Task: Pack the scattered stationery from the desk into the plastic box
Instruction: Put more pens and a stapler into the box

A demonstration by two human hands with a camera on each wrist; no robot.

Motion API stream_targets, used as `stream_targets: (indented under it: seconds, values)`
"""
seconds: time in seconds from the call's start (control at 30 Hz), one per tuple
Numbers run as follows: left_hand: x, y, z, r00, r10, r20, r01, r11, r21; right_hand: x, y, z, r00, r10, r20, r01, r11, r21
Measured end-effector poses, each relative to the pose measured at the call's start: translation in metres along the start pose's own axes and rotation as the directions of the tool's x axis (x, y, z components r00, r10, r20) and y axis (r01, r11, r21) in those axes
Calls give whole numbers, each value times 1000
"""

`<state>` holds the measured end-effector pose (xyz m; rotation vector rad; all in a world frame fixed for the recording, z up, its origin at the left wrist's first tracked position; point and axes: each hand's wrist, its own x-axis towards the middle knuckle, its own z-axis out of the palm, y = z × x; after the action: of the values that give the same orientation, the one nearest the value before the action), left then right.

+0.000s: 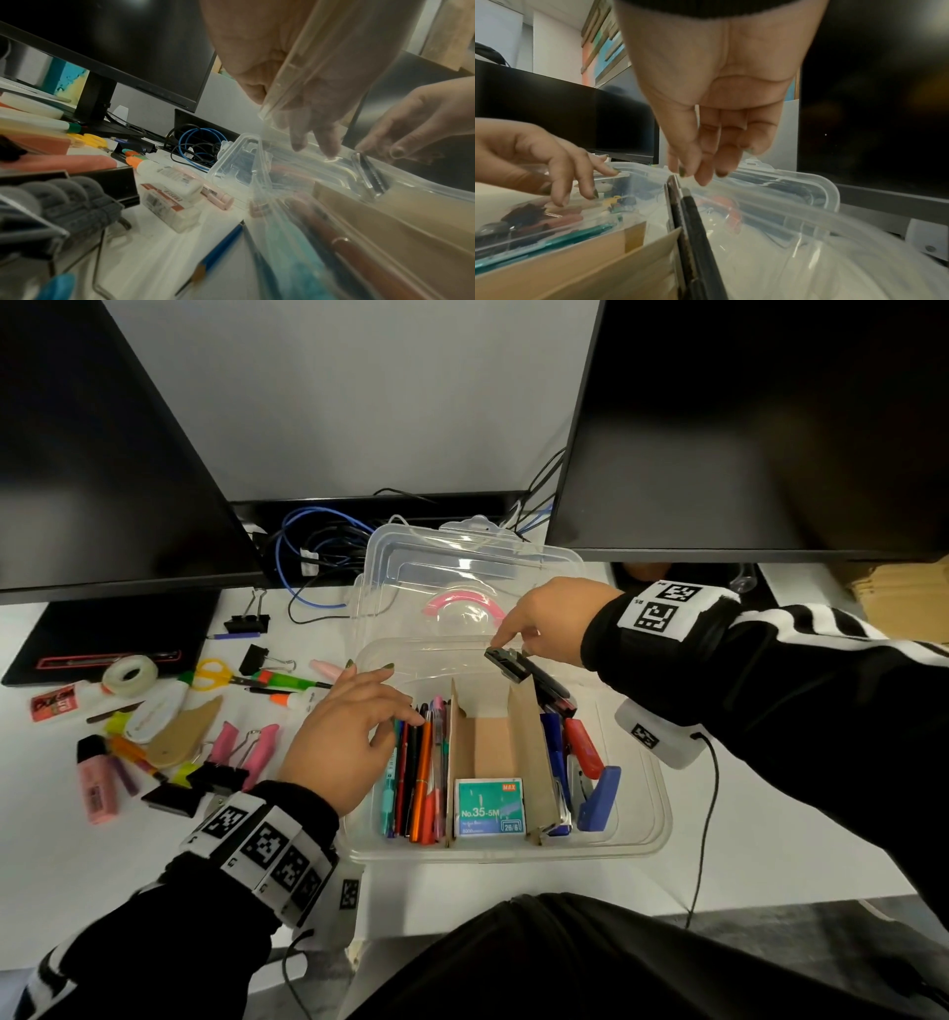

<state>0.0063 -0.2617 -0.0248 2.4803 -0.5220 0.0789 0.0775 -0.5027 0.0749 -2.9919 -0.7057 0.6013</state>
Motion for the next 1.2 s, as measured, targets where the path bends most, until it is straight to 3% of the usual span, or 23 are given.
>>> stream_targets:
  seconds: [0.23,0.47,0.6,0.8,1.0,1.2]
  values:
    - [0,0,0,1000,-2,-7,2,1000,-1,0,3,4,998,21,53,-16,995,-102]
    - [-1,2,-1,1000,-11,-3,11,1000,-5,-5,-7,1,998,57,14,-57,998,-30]
    - [-1,2,-2,1000,-22,2,22,999,-27,-11,-17,-5,994,96,55,-92,994,-63]
    - [-9,7,-16,995,-99,-18,91,962,-256,-18,-47,-11,989,95,117,-80,989,-126]
    - [-33,-22,-49,981,-179,-79,147,940,-308,-11,-93,-24,989,115,94,-112,993,-34]
    - [-58,-83,-89,950,-301,-78,289,947,-140,12,-155,-33,995,97,12,-97,979,178]
